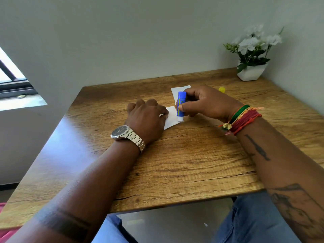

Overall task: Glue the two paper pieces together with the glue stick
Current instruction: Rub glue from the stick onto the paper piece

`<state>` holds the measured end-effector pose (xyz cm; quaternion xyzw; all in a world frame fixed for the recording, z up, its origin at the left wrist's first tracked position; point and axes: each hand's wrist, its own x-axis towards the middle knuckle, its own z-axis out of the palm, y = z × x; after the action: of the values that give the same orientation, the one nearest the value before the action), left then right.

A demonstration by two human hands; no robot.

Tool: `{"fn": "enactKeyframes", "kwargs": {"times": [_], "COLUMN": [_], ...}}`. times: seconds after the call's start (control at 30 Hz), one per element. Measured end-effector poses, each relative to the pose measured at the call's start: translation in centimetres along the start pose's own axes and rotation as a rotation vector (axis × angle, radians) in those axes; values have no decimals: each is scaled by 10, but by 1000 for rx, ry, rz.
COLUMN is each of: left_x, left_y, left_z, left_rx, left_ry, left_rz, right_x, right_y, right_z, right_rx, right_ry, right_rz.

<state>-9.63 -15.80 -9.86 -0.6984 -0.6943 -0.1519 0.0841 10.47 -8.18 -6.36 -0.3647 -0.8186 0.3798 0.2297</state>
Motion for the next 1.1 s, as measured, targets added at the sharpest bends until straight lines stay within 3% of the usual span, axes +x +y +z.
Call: {"fn": "enactKeyframes", "kwargs": {"times": [0.3,0.4,0.63,1.1], "left_x": [-1,0,3,11], "left_y": [-2,0,4,2], "left_z": [-1,-2,1,5], "left_rx": [79,80,13,50], "left_ry": [36,67,23,-69], "left_rz": [-64,-79,104,127], "right_x": [7,9,11,22], "right_y": [12,12,11,20], "right_z": [-8,-2,10,17], "right_rx": [268,193,-40,-252], "right_ry": [343,335,289,352], "right_rz": [73,79,87,47]}}
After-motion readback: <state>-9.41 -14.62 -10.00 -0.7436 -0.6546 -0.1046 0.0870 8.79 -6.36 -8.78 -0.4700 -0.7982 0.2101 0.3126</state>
